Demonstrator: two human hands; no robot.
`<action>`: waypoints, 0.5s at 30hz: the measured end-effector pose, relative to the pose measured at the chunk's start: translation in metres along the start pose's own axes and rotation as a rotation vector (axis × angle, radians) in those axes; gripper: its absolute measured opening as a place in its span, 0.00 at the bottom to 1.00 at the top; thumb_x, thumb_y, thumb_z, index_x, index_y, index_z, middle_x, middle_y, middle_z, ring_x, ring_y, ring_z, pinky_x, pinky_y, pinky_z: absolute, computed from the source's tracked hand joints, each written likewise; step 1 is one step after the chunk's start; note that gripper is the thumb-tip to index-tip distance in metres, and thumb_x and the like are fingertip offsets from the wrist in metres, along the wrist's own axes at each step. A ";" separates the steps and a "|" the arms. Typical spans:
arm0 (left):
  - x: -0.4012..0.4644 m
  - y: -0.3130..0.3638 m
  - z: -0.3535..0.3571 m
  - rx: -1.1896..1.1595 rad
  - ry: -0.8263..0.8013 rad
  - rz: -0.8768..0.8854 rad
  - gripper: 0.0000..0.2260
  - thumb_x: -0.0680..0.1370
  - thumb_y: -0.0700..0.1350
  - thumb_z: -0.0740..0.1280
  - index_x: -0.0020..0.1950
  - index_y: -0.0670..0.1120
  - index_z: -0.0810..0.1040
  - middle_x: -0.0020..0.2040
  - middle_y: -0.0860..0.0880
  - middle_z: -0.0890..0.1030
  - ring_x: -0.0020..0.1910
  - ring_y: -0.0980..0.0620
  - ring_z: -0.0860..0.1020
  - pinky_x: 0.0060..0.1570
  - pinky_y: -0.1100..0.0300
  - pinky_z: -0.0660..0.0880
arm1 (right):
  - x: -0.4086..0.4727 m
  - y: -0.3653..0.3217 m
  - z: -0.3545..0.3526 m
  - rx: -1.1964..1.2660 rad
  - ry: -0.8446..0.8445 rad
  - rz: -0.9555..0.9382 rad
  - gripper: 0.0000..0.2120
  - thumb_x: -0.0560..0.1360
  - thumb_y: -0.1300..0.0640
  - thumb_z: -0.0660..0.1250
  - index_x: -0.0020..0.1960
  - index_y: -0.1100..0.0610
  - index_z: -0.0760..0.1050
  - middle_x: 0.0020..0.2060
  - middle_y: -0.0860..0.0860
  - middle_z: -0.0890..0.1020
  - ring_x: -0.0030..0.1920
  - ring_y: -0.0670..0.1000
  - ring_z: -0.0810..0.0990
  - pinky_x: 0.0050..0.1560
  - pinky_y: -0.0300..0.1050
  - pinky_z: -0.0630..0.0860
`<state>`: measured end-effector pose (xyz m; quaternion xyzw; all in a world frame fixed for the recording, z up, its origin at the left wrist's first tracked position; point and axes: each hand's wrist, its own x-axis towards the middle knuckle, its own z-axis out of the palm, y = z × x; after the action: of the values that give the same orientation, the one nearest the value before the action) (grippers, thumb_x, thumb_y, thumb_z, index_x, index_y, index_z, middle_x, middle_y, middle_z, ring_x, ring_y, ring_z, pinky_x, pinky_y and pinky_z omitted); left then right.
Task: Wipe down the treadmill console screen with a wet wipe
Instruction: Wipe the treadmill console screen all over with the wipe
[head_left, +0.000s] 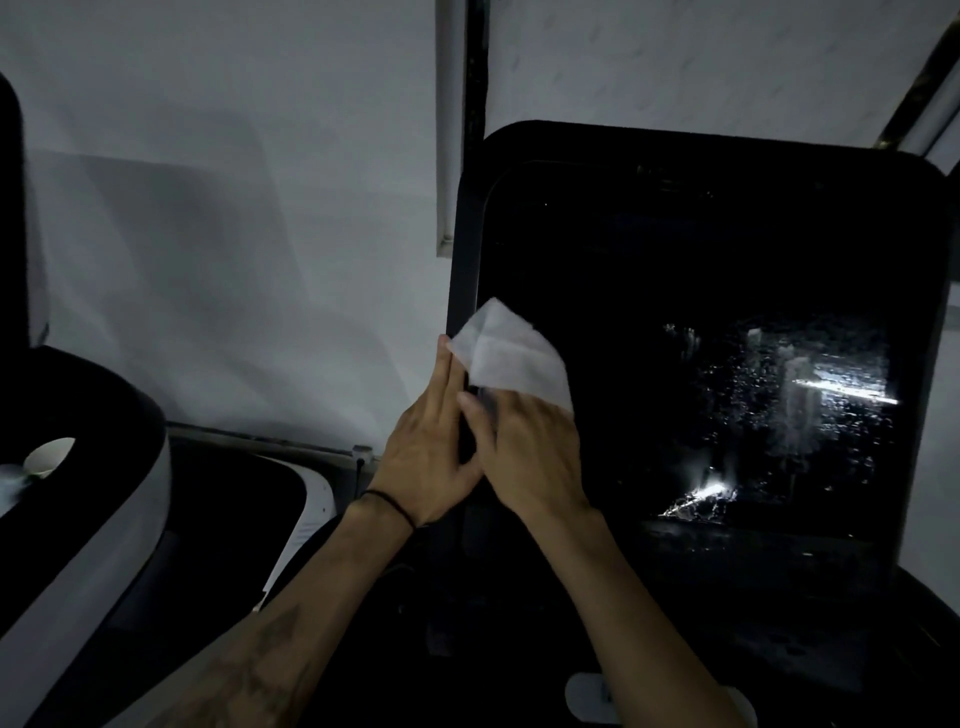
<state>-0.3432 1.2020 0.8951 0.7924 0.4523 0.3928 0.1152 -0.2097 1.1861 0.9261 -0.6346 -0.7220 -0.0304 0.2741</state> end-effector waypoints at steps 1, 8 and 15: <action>-0.001 0.002 -0.001 0.006 0.009 0.005 0.37 0.83 0.61 0.54 0.85 0.51 0.39 0.85 0.53 0.37 0.79 0.51 0.65 0.72 0.58 0.68 | -0.003 0.002 -0.002 -0.025 0.031 0.013 0.41 0.81 0.31 0.36 0.61 0.55 0.80 0.54 0.53 0.85 0.54 0.52 0.83 0.59 0.47 0.76; 0.000 0.002 0.000 0.005 -0.001 -0.018 0.37 0.84 0.57 0.59 0.85 0.52 0.38 0.84 0.54 0.36 0.79 0.52 0.64 0.73 0.56 0.70 | -0.006 -0.003 0.007 0.054 -0.010 -0.005 0.40 0.81 0.30 0.39 0.61 0.55 0.80 0.54 0.52 0.85 0.56 0.52 0.82 0.61 0.49 0.75; -0.001 -0.001 0.005 0.045 0.013 0.005 0.37 0.83 0.48 0.61 0.85 0.45 0.42 0.85 0.50 0.38 0.82 0.52 0.57 0.73 0.52 0.70 | -0.028 0.008 0.003 -0.042 0.014 -0.082 0.36 0.83 0.33 0.44 0.52 0.56 0.83 0.45 0.52 0.86 0.46 0.52 0.84 0.53 0.47 0.78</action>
<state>-0.3401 1.2025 0.8911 0.7933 0.4597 0.3881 0.0933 -0.2022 1.1639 0.9086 -0.6097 -0.7448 -0.0611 0.2642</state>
